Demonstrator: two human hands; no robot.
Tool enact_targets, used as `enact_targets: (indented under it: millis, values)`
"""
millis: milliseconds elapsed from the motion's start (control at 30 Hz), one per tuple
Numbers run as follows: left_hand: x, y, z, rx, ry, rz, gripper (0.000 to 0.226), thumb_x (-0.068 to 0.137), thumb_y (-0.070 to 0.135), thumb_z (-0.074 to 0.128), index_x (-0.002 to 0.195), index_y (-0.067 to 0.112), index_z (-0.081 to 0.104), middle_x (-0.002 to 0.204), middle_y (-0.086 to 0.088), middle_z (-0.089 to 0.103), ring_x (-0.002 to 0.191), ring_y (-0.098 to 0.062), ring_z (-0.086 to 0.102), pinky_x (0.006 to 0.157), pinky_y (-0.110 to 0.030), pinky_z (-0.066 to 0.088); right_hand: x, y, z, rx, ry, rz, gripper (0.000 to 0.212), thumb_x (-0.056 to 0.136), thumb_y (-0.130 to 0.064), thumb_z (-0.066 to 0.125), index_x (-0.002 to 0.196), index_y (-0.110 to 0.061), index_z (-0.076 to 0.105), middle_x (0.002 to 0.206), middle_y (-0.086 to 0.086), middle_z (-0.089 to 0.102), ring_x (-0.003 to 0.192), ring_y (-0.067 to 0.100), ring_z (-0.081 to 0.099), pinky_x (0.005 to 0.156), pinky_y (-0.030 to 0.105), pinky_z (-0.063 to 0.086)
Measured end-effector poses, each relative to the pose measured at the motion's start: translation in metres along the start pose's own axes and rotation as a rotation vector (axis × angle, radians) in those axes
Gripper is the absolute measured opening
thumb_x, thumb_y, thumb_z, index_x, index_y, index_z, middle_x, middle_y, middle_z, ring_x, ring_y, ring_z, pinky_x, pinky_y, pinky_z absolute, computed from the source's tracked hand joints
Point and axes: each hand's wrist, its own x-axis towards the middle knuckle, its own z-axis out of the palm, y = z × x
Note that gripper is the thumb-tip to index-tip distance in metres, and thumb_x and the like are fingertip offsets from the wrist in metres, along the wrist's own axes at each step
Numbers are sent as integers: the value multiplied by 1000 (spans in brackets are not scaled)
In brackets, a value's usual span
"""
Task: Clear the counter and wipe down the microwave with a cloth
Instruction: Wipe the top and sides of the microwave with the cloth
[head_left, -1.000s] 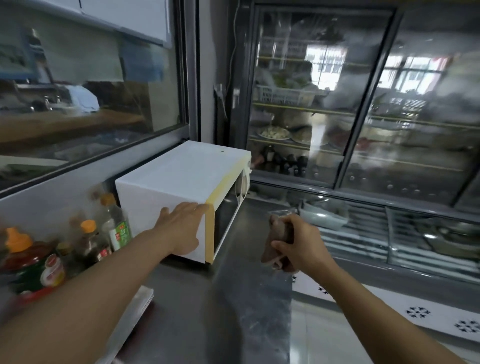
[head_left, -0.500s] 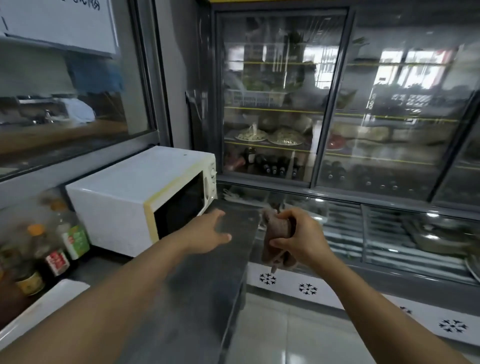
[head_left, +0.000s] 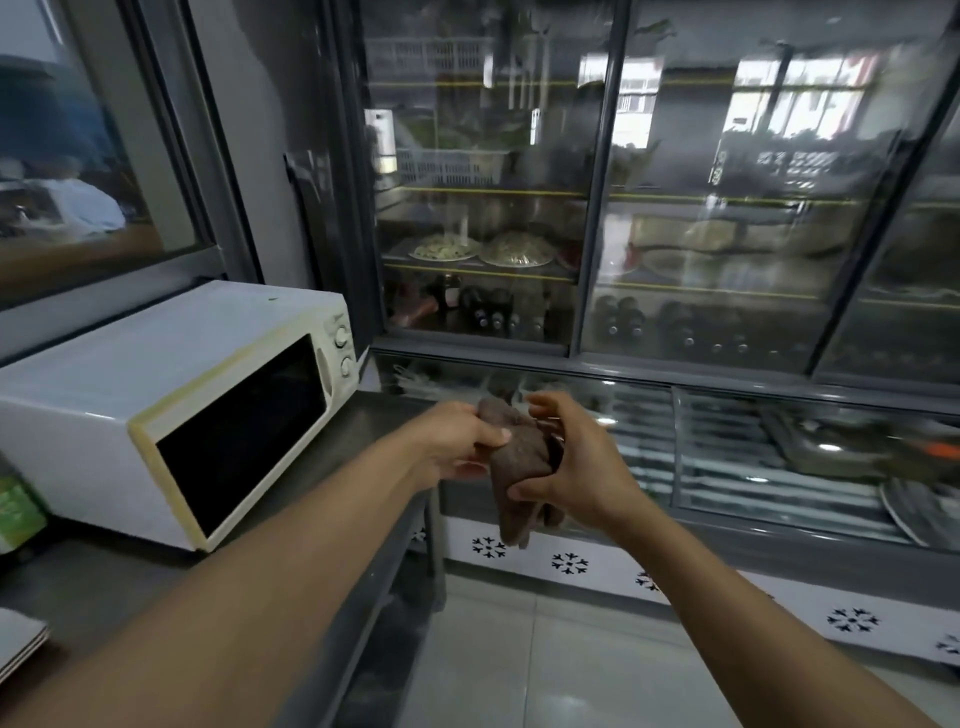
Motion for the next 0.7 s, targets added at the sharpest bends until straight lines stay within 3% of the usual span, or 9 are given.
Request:
enact_targets:
  millis: [67,133,233,300,333,433,500,567,700]
  values:
    - [20,6,0,0,-3,14,30,90,1,55,118,8,58,63,5,65,63,-7,60,62,-24,47,15,13,-8,98,-45,72,96,53,-12,90,134,-25,41,123,-9,49,113,10,52,94,28,48]
    - [45,12,0,-2,11,34,29,90,1,55,116,12,57,53,9,62,59,-6,58,60,-23,47,36,29,-17,217,-99,147,86,60,-11,87,133,-22,43,118,-6,54,106,11,57,90,28,51]
    - [87,19,-6,-15,65,47,29,87,2,59,113,13,56,83,-3,66,72,-14,59,61,-24,46,78,50,-28,333,-132,203,44,77,-9,75,117,-15,57,107,3,64,100,15,62,83,22,52]
    - [117,24,-14,-12,119,68,29,86,2,61,111,16,54,88,-5,64,69,-14,59,59,-25,44,109,61,-31,327,-130,212,14,86,-5,65,97,-13,65,96,4,66,89,12,62,72,13,50]
    - [130,27,-19,-6,129,77,31,86,2,62,111,18,53,88,-4,64,67,-14,60,57,-25,45,124,66,-32,324,-136,217,9,87,-4,62,90,-12,65,90,5,65,82,11,60,66,10,49]
    - [164,38,-36,132,109,129,30,87,5,62,110,21,53,91,-2,62,69,-12,59,54,-22,45,167,77,-34,334,-139,218,17,86,-5,64,101,-10,60,92,7,59,82,15,56,70,17,49]
    - [180,45,-46,241,99,178,19,87,3,61,96,20,57,86,-1,60,70,-12,56,54,-22,43,192,84,-34,330,-184,191,38,85,-2,64,120,-13,54,113,4,58,102,17,57,87,29,51]
    - [193,52,-52,324,110,220,23,87,-1,59,83,21,54,81,-1,56,65,-10,53,50,-20,43,214,88,-31,331,-282,128,53,85,5,60,131,-18,47,129,1,53,118,18,51,99,37,47]
    - [214,66,-58,529,174,289,26,83,-2,62,75,20,51,76,-5,55,52,-7,49,41,-21,41,254,97,-21,368,-398,8,59,85,9,58,132,-25,47,130,-2,54,122,14,48,102,35,43]
